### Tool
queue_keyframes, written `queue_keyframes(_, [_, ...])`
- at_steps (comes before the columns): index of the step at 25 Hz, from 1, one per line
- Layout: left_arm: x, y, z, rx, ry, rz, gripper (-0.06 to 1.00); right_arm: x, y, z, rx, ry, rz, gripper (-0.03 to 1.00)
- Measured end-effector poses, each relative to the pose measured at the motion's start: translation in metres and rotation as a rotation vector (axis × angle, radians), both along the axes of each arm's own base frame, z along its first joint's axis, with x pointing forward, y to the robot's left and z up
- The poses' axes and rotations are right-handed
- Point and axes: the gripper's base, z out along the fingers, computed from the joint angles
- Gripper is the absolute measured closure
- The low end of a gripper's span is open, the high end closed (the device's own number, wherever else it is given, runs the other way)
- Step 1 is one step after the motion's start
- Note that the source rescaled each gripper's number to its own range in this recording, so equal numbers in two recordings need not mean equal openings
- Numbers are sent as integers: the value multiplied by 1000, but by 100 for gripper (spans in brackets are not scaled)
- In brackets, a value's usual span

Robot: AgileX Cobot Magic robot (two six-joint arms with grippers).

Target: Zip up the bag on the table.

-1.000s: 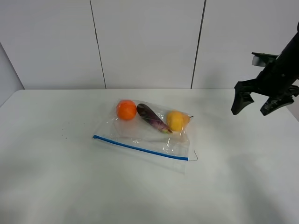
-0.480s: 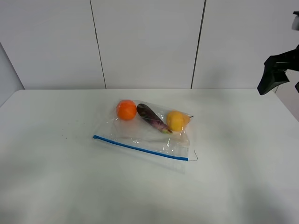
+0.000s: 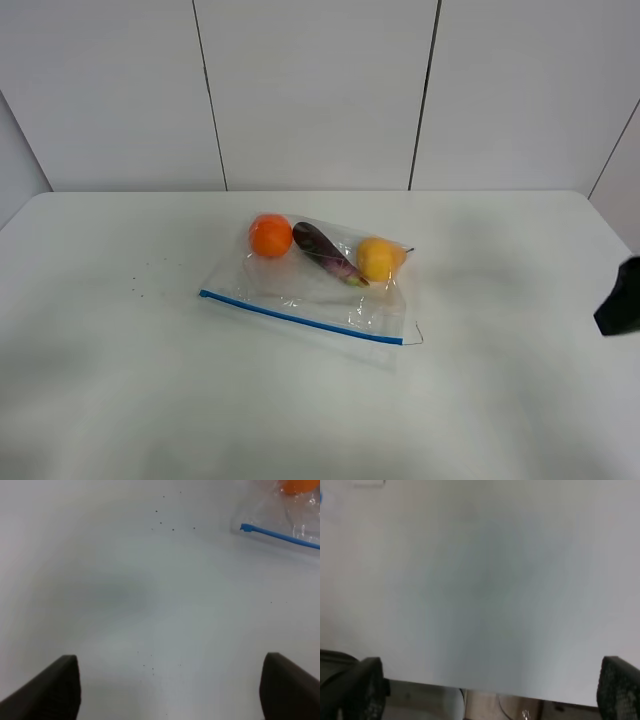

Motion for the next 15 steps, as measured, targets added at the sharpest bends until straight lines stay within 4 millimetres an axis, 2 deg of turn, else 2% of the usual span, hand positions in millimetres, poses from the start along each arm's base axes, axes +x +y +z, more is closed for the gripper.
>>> queue_keyframes(3, [0,0,0,0,0,0,-5,-33,0,-22,-5,-48,-6,3])
queue_keyframes(6, [0,0,0,1,0,0,-5,-61,-1,-35,-17,-133,-10,3])
queue_keyframes(10, [0,0,0,1,0,-1,-5,-90,-2,-32,-27,-313,-31,3])
queue_keyframes(15, [0,0,0,1,0,-1,-5,-112,-2,-25,-27,-465,-41,3])
